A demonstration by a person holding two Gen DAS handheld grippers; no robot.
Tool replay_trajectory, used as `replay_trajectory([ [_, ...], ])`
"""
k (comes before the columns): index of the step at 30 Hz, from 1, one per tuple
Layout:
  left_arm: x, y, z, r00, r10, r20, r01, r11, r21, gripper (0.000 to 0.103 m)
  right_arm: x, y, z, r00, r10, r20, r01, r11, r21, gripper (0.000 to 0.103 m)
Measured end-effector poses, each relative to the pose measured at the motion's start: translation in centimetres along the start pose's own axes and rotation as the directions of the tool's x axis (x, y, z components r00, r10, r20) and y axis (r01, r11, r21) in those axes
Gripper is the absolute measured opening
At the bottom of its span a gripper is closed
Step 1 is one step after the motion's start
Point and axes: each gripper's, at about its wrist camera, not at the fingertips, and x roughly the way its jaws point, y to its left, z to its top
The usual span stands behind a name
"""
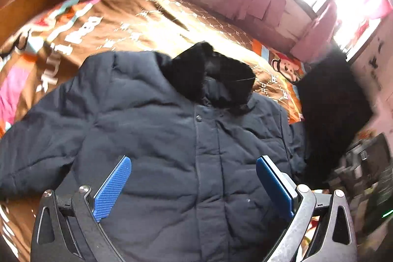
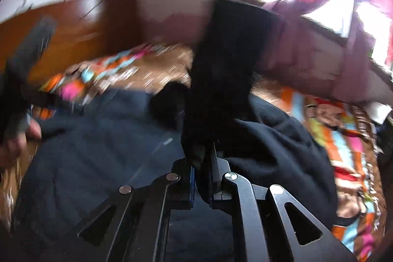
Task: Fold large clothes
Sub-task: 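Grasp the sleeve cuff with the left gripper and lift it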
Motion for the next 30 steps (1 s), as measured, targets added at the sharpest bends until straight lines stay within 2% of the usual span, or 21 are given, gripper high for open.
replay_trajectory([
  [3, 0.8, 3.1, -1.1, 0.998, -0.051, -0.033, 0.048, 0.997, -0.067, 0.102, 2.7, 4.7, -3.5, 0.991, 0.039, -0.128, -0.045, 0.998, -0.046, 0.009],
  [5, 2.4, 5.0, -2.3, 0.994, -0.077, -0.075, 0.067, 0.99, -0.128, 0.102, 5.2, 6.5, -5.8, 0.965, 0.087, -0.245, -0.102, 0.994, -0.048, 0.014],
  [6, 3.1, 5.9, -2.8, 0.992, -0.087, -0.093, 0.071, 0.985, -0.155, 0.102, 6.4, 7.4, -7.0, 0.941, 0.123, -0.316, -0.143, 0.989, -0.041, 0.021],
  [7, 4.0, 6.8, -3.5, 0.988, -0.099, -0.117, 0.075, 0.978, -0.193, 0.102, 7.1, 8.0, -8.5, 0.915, 0.142, -0.377, -0.168, 0.985, -0.036, 0.038],
  [8, 4.8, 7.3, -4.0, 0.985, -0.11, -0.133, 0.079, 0.972, -0.222, 0.102, 7.5, 8.5, -9.1, 0.902, 0.165, -0.399, -0.191, 0.981, -0.025, 0.047],
  [9, 5.4, 7.7, -4.6, 0.981, -0.127, -0.146, 0.088, 0.965, -0.248, 0.102, 7.1, 8.6, -9.6, 0.9, 0.192, -0.39, -0.214, 0.977, -0.014, 0.06],
  [10, 5.9, 7.9, -5.0, 0.978, -0.139, -0.153, 0.096, 0.96, -0.263, 0.102, 6.6, 8.9, -9.8, 0.903, 0.207, -0.376, -0.228, 0.973, -0.012, 0.068],
  [11, 6.4, 7.8, -5.5, 0.976, -0.15, -0.157, 0.103, 0.956, -0.273, 0.102, 6.3, 8.6, -9.7, 0.902, 0.216, -0.374, -0.236, 0.972, -0.009, 0.072],
  [13, 6.9, 7.1, -6.1, 0.973, -0.163, -0.161, 0.115, 0.956, -0.269, 0.102, 4.8, 8.3, -10.2, 0.902, 0.226, -0.367, -0.239, 0.971, 0.009, 0.075],
  [16, 8.0, 5.4, -6.8, 0.97, -0.152, -0.189, 0.098, 0.959, -0.267, 0.101, 2.1, 6.5, -10.4, 0.917, 0.226, -0.328, -0.218, 0.974, 0.06, 0.075],
  [18, 9.0, 4.4, -7.2, 0.968, -0.139, -0.21, 0.077, 0.958, -0.277, 0.096, 0.8, 4.9, -9.8, 0.927, 0.196, -0.32, -0.181, 0.981, 0.075, 0.075],
  [19, 9.3, 4.3, -7.1, 0.966, -0.136, -0.221, 0.071, 0.958, -0.279, 0.087, 0.3, 4.4, -9.7, 0.933, 0.175, -0.315, -0.158, 0.984, 0.079, 0.075],
  [20, 9.8, 3.8, -7.2, 0.963, -0.127, -0.236, 0.058, 0.959, -0.278, 0.073, -0.1, 3.7, -10.0, 0.938, 0.158, -0.309, -0.139, 0.987, 0.083, 0.075],
  [21, 9.9, 3.5, -7.1, 0.962, -0.118, -0.248, 0.047, 0.961, -0.273, 0.064, -0.8, 2.7, -10.1, 0.945, 0.142, -0.296, -0.119, 0.988, 0.094, 0.075],
  [22, 10.4, 3.1, -7.1, 0.96, -0.091, -0.266, 0.02, 0.966, -0.259, 0.044, -0.8, 1.7, -10.0, 0.95, 0.133, -0.282, -0.106, 0.989, 0.107, 0.075],
  [25, 10.6, 2.6, -7.0, 0.957, -0.017, -0.288, -0.052, 0.972, -0.231, 0.016, -1.1, -0.7, -9.3, 0.961, 0.169, -0.218, -0.137, 0.978, 0.156, 0.075],
  [27, 9.7, 1.9, -6.5, 0.967, 0.006, -0.254, -0.058, 0.979, -0.196, 0.011, -0.8, -2.1, -8.5, 0.969, 0.168, -0.179, -0.138, 0.975, 0.172, 0.075],
  [30, 6.7, 0.5, -5.2, 0.982, 0.106, -0.157, -0.121, 0.988, -0.09, 0.01, 0.0, -3.5, -7.0, 0.98, 0.138, -0.145, -0.111, 0.977, 0.182, 0.075],
])
